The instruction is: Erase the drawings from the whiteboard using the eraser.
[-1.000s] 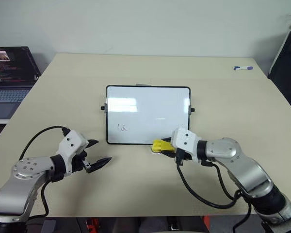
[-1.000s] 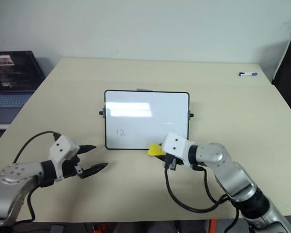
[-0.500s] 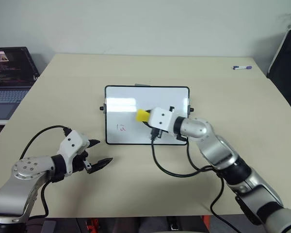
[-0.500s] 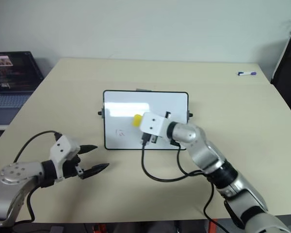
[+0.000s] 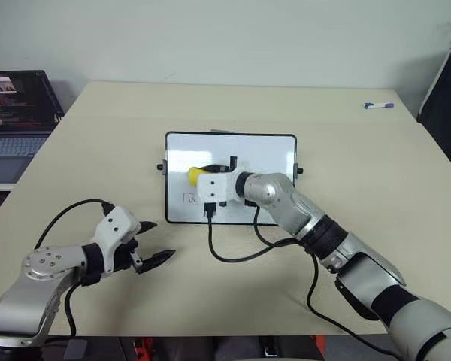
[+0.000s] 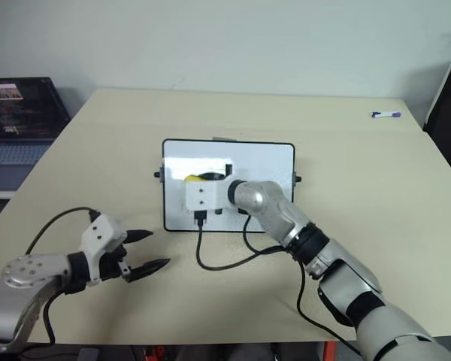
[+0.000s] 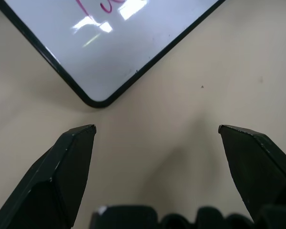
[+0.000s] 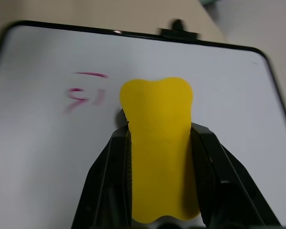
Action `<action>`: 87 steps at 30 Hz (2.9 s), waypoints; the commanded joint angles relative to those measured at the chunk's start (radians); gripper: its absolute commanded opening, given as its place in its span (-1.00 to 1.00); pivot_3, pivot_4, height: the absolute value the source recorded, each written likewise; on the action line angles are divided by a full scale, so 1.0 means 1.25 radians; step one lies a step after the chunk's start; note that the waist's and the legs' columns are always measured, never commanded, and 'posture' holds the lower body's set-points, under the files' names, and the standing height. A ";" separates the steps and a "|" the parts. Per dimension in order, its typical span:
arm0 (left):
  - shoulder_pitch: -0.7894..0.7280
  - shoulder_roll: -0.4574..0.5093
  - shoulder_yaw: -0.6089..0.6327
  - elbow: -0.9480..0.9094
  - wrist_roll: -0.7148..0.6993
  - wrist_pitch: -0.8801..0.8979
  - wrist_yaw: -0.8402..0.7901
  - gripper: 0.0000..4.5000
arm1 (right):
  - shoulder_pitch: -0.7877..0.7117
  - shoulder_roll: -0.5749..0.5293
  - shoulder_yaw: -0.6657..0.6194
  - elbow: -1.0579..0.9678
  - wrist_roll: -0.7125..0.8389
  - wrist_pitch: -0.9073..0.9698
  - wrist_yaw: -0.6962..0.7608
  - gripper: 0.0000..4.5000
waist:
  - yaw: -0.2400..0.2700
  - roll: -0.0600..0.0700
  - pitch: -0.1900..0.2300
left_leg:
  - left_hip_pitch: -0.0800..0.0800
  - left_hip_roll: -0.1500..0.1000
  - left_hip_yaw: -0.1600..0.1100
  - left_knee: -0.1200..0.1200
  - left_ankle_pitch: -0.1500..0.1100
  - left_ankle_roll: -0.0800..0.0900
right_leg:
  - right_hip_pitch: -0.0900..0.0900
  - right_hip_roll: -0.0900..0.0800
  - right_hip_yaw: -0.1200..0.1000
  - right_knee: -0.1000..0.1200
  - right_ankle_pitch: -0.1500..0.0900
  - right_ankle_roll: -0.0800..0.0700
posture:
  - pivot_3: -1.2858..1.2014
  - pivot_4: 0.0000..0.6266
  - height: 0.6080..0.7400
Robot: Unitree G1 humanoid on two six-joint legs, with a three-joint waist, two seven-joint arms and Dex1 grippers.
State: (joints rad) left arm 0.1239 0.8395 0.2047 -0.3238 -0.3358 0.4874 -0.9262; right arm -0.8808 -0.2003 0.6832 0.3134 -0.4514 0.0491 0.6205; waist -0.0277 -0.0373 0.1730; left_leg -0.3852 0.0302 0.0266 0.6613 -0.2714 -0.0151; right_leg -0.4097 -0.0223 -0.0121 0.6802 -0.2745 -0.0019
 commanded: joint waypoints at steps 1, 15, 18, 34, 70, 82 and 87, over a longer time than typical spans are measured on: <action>-0.001 0.008 0.019 -0.011 -0.003 -0.018 0.001 1.00 | 0.019 -0.030 0.017 -0.032 -0.025 -0.024 0.052 -0.43 | 0.000 0.000 0.000 | 0.000 0.000 0.000 0.000 0.000 0.000 | 0.000 0.000 0.000 0.000 0.000 0.000 | 0.03 -0.52 1.00; -0.020 0.014 0.014 -0.017 -0.005 -0.004 0.002 1.00 | -0.034 0.065 0.050 0.090 -0.101 -0.068 0.018 -0.43 | -0.003 0.000 0.000 | 0.000 0.001 0.000 0.000 0.000 0.000 | -0.001 0.000 0.000 0.000 0.001 -0.001 | 0.03 -0.52 1.00; -0.017 0.015 0.017 -0.021 -0.004 -0.001 0.003 1.00 | -0.010 0.044 0.062 0.059 -0.108 -0.074 0.067 -0.43 | 0.000 0.000 0.000 | 0.000 0.000 0.000 0.000 0.000 0.000 | 0.000 0.000 0.000 0.000 0.001 -0.001 | 0.03 -0.52 1.00; -0.027 0.015 0.013 -0.026 -0.005 0.009 0.007 1.00 | -0.012 0.040 0.052 0.075 -0.147 -0.106 0.036 -0.43 | -0.001 0.000 0.000 | 0.002 0.000 0.000 -0.001 0.001 -0.001 | 0.001 0.000 -0.001 0.000 0.001 -0.003 | 0.03 -0.52 1.00; -0.249 -0.027 -0.140 -0.068 -0.024 0.028 -0.009 1.00 | 0.386 -0.020 -0.416 -0.650 0.156 0.540 0.161 -0.43 | 0.028 0.001 0.001 | -0.003 0.000 -0.003 0.000 0.000 -0.002 | 0.000 0.000 -0.002 -0.002 0.000 -0.001 | 0.03 -0.52 1.00; -0.579 -0.181 -0.430 0.131 0.031 -0.109 -0.230 1.00 | 0.637 -0.059 -0.677 -0.834 0.217 0.806 0.005 -0.43 | 0.009 0.002 0.001 | -0.002 -0.001 0.000 0.001 0.000 -0.002 | -0.001 0.004 0.001 -0.001 -0.002 0.004 | 0.03 -0.52 1.00; -0.684 -0.281 -0.520 0.255 0.076 -0.177 -0.306 1.00 | 0.592 0.032 -0.768 -0.771 0.256 0.833 -0.115 -0.43 | 0.005 0.002 0.001 | -0.003 -0.002 0.000 0.001 0.001 -0.002 | -0.001 0.006 0.001 -0.001 -0.003 0.005 | 0.03 -0.52 1.00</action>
State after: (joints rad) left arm -0.7102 0.4964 -0.4317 -0.0241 -0.2617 0.3086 -1.2817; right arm -0.1174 -0.1652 -0.2376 -0.6346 -0.1512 1.0835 0.5148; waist -0.0209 -0.0353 0.1742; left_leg -0.3892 0.0282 0.0265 0.6624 -0.2707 -0.0172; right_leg -0.4107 -0.0143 -0.0103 0.6795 -0.2780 0.0045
